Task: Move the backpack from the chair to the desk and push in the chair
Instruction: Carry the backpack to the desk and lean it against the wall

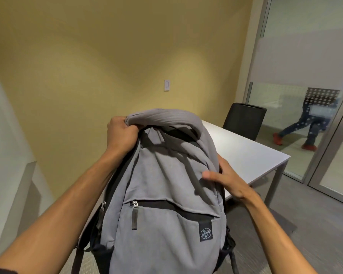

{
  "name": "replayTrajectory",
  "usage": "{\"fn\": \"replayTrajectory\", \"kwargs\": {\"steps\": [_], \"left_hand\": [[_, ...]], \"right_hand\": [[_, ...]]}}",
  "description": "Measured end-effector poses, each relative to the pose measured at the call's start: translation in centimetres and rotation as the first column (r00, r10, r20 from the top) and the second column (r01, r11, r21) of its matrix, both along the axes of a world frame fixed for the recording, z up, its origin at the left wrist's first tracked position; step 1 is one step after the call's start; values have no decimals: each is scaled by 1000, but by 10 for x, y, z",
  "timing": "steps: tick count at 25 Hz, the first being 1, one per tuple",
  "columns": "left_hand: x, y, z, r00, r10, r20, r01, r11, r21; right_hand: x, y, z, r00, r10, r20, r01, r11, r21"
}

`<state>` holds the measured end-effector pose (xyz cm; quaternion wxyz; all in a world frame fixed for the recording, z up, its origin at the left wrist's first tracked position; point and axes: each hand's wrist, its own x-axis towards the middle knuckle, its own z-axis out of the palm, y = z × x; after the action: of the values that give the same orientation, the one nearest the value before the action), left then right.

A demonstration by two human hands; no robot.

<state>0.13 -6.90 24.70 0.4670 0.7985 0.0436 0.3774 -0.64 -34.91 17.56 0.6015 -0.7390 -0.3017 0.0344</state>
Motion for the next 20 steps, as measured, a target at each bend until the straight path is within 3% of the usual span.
{"fn": "replayTrajectory", "kwargs": {"steps": [3, 5, 7, 12, 14, 18, 20], "left_hand": [[8, -1, 13, 994, -90, -59, 82, 989, -126], [11, -1, 24, 984, -140, -109, 124, 981, -147], [13, 2, 39, 975, -177, -138, 157, 977, -145], [5, 24, 83, 948, -283, -144, 242, 938, -249], [-2, 31, 85, 935, -312, -166, 274, 937, -218], [-16, 51, 43, 788, -560, -254, 521, 828, -209], [-16, 50, 14, 768, -572, -288, 555, 819, -148]], "right_hand": [[-5, 14, -9, 977, -198, 75, 190, 977, 99], [-4, 23, -9, 918, -389, 73, 367, 906, 209], [-3, 31, 2, 877, -477, 48, 441, 842, 311], [14, 46, 62, 852, -523, 4, 469, 768, 437], [23, 46, 80, 843, -539, -2, 482, 752, 450], [44, 36, 101, 838, -544, -44, 495, 724, 480], [55, 36, 105, 839, -536, -95, 512, 715, 476]]}}
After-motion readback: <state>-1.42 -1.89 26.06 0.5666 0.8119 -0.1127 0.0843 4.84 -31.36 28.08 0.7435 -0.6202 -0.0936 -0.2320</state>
